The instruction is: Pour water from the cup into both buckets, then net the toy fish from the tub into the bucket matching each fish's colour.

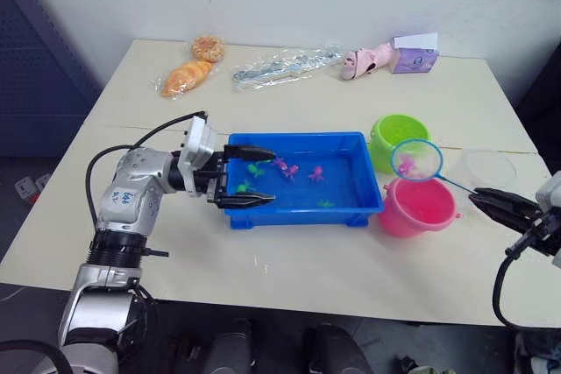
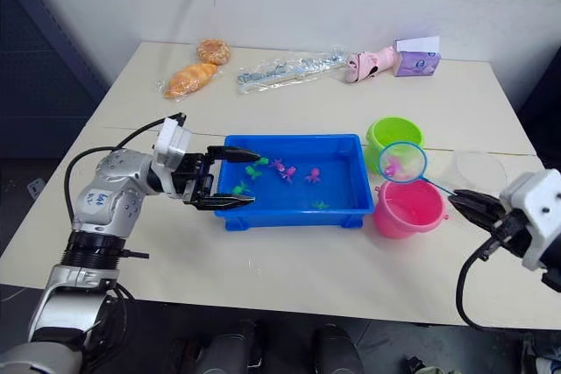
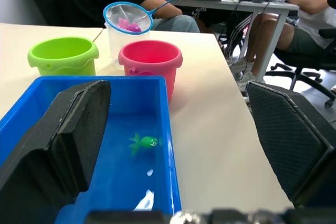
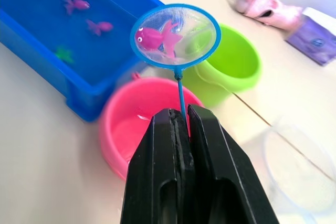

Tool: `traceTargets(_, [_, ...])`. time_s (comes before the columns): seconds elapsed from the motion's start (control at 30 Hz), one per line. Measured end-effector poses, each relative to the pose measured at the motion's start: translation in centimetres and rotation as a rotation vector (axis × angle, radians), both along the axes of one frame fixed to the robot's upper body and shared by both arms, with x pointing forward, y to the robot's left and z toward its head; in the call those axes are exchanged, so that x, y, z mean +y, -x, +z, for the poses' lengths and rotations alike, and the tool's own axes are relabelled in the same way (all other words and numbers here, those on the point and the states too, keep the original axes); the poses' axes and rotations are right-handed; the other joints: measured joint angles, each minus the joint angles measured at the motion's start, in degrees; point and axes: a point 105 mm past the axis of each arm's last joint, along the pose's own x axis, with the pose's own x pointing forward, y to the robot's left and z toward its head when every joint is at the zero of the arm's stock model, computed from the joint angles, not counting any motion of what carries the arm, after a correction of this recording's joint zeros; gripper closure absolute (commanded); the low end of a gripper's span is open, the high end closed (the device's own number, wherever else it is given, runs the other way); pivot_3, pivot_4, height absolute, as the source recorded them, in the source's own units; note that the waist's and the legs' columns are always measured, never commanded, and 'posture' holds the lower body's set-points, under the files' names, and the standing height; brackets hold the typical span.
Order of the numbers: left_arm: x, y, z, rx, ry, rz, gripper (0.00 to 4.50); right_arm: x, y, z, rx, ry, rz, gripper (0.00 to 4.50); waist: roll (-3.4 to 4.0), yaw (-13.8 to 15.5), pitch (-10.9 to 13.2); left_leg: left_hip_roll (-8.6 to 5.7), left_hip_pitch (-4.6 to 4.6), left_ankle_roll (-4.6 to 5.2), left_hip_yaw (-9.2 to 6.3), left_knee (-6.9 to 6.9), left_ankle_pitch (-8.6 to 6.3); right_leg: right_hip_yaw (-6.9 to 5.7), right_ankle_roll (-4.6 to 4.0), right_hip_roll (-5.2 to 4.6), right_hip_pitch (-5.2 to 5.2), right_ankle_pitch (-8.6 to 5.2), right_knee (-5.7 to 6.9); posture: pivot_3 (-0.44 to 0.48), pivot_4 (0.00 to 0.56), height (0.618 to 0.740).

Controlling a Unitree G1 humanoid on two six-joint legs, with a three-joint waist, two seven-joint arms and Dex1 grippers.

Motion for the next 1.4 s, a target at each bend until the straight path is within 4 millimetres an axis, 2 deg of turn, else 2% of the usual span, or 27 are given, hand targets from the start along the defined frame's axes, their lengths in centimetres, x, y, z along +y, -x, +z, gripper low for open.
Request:
traceTargets(0.27, [-1.4,0.0,0.0,-0.002,0.023,-0.03,0.07,-2.6,0.9,-1.8,-0.132,0.215,-0.089,4.5,0.01,0.0,0.0,0.0,0.07,-0.09,0.05,0.0,0.06,0.07,0.01,0.01,-0.01,-0.01,-0.05,0.0,0.15,0.74])
traceTargets(0.33, [-1.7,-0.1,0.1,-0.003,0.031,-0.028,0.07,-3.0,1.1,-2.1,-0.183,0.329,-0.086,4.5,0.01,0.0,0.0,0.0,0.1,-0.11,0.07,-0.01,0.07,0.08,0.01,0.02,-0.01,-0.01,-0.05,0.0,0.15,0.74])
traceTargets(0.57, [-2.4,-0.2,0.0,0.005,0.057,-0.023,0.07,-2.9,1.1,-1.9,-0.411,0.73,-0.028,4.5,0.01,0.0,0.0,0.0,0.13,-0.18,0.09,0.0,0.12,0.13,0.02,0.03,-0.01,-0.01,-0.03,0.0,0.15,0.74])
traceTargets(0.67, [-2.6,-0.3,0.0,0.007,0.063,-0.017,0.07,-2.8,1.0,-2.5,-0.48,0.869,-0.008,4.5,0.02,0.0,0.0,0.0,0.14,-0.23,0.09,-0.02,0.15,0.14,0.02,0.04,-0.02,-0.02,-0.03,0.0,0.15,0.74])
traceTargets(0.87, [-2.6,-0.5,0.1,0.008,0.069,0.0,0.07,-3.0,1.4,-4.6,-0.489,0.989,0.053,4.5,0.04,0.0,0.0,0.0,0.14,-0.25,0.1,-0.03,0.17,0.15,0.02,0.05,-0.02,-0.02,-0.03,0.0,0.15,0.74])
traceTargets(1.03, [-2.7,-0.6,0.1,0.008,0.073,0.013,0.07,-3.4,2.3,-5.6,-0.481,1.003,0.054,4.5,0.05,0.0,0.0,0.0,0.15,-0.26,0.1,-0.03,0.18,0.16,0.02,0.05,-0.01,-0.02,-0.04,0.0,0.15,0.74])
traceTargets(1.27, [-3.4,-0.6,0.1,0.016,0.093,0.012,0.07,-3.1,2.2,-5.3,-0.564,1.05,0.039,4.5,0.06,-0.1,0.0,0.01,0.18,-0.31,0.12,-0.06,0.21,0.2,0.02,0.08,-0.01,-0.02,-0.02,0.0,0.15,0.74])
traceTargets(1.4, [-3.5,-0.6,0.1,0.021,0.092,0.013,0.07,-2.7,2.1,-5.8,-0.568,1.05,0.045,4.5,0.09,0.0,0.0,0.0,0.18,-0.31,0.13,-0.06,0.22,0.2,0.01,0.07,-0.02,-0.02,-0.02,0.0,0.15,0.74])
